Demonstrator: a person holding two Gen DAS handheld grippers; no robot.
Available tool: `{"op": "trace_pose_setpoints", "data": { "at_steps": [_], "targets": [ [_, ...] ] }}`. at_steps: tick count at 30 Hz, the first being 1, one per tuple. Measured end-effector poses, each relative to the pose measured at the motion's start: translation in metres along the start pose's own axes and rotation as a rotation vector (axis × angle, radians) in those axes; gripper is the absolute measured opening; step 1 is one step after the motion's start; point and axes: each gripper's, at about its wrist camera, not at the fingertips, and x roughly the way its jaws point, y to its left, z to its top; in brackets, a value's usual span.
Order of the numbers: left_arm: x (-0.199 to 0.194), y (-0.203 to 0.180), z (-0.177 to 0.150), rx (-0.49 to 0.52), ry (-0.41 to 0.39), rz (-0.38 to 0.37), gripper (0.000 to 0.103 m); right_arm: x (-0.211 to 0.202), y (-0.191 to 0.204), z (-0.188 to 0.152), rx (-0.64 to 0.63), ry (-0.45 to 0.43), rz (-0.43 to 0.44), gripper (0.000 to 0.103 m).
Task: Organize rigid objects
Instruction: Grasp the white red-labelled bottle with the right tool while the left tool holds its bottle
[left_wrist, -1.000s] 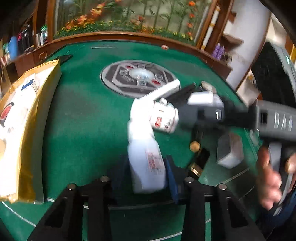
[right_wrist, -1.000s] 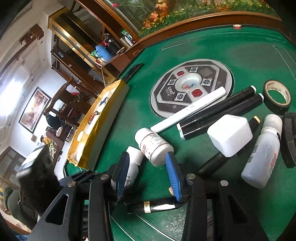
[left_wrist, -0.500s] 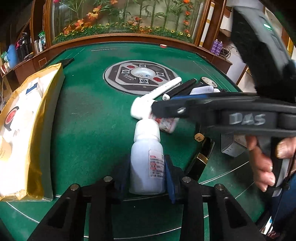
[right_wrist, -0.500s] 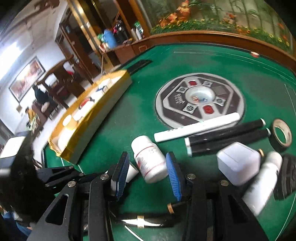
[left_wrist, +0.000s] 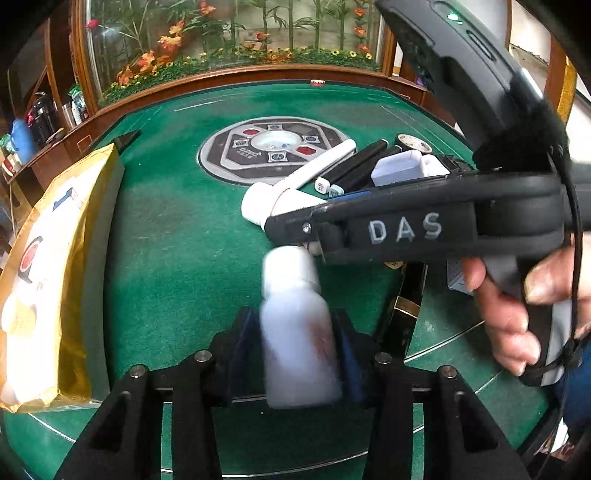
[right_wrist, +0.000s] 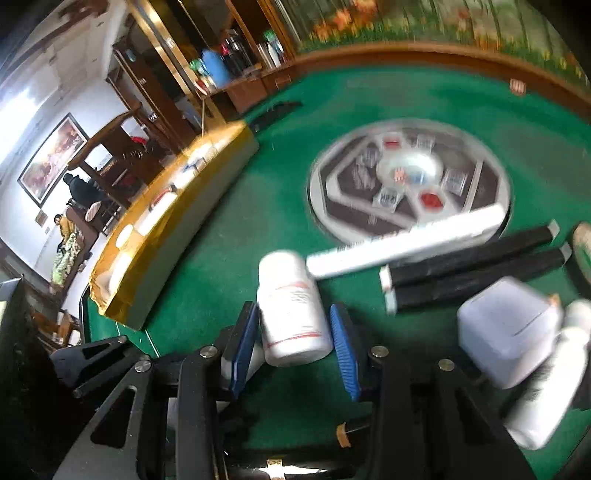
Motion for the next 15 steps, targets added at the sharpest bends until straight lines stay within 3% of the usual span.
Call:
{"op": "trace_pose_setpoints", "data": {
  "at_steps": [3, 5, 15],
  "targets": [
    [-0.001, 0.002, 0.0, -0.017, -0.006, 0.004, 0.038, -0.005, 0.01, -0.002, -0.049, -0.016, -0.055, 0.037],
    [-0.001, 0.005, 0.0, -0.034, -0.009, 0.001, 0.036, -0.01, 0.011, -0.004, -0.035, -0.017, -0.045, 0.037],
    [-0.002, 0.005, -0.002, -0.037, -0.011, 0.007, 0.036, -0.029, -0.001, -0.014, 0.039, -0.049, -0.042, 0.036]
  ]
}}
